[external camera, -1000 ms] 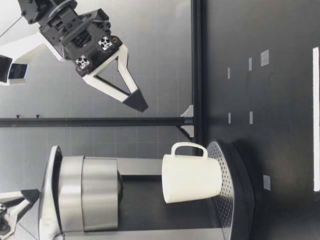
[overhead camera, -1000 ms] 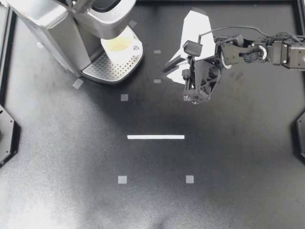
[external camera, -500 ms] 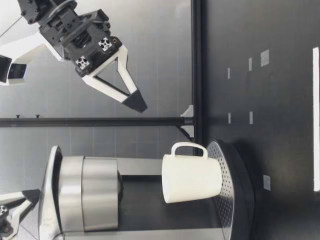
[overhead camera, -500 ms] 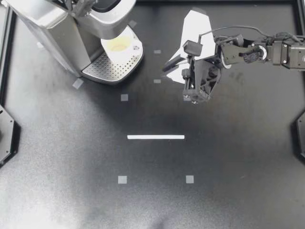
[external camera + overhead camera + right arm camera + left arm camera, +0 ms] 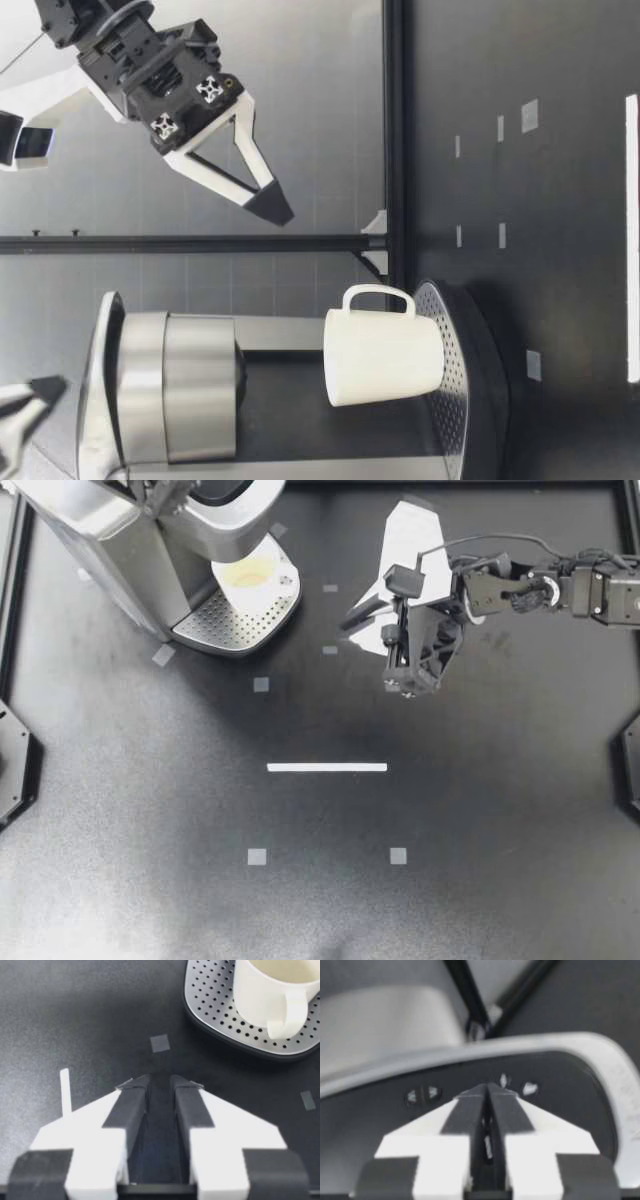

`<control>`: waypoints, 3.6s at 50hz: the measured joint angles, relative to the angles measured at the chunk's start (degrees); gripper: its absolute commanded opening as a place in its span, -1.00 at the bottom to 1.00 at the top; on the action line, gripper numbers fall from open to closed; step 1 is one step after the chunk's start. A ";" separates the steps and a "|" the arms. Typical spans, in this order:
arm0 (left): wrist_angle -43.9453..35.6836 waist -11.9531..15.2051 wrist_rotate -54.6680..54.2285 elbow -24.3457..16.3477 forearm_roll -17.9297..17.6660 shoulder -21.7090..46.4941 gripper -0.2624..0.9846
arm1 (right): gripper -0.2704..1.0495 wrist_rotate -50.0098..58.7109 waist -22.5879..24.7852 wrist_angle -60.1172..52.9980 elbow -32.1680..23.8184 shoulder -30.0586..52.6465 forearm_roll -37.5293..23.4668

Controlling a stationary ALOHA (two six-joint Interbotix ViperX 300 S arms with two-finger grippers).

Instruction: Place the coffee capsule inside the capsule container, then place the cup onto the center of the cup tray.

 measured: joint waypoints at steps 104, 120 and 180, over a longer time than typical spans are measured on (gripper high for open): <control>7.03 -3.43 1.58 -3.34 3.25 5.98 -0.41 | -0.14 -0.26 1.58 -2.29 0.44 0.70 0.00; 7.21 -3.43 2.20 -3.43 2.90 6.77 -0.41 | -0.14 -0.26 1.58 -2.37 0.44 0.79 0.00; -46.76 -10.28 -2.37 22.68 0.88 -10.99 -0.41 | -0.14 0.18 5.10 -8.17 5.27 -6.59 7.12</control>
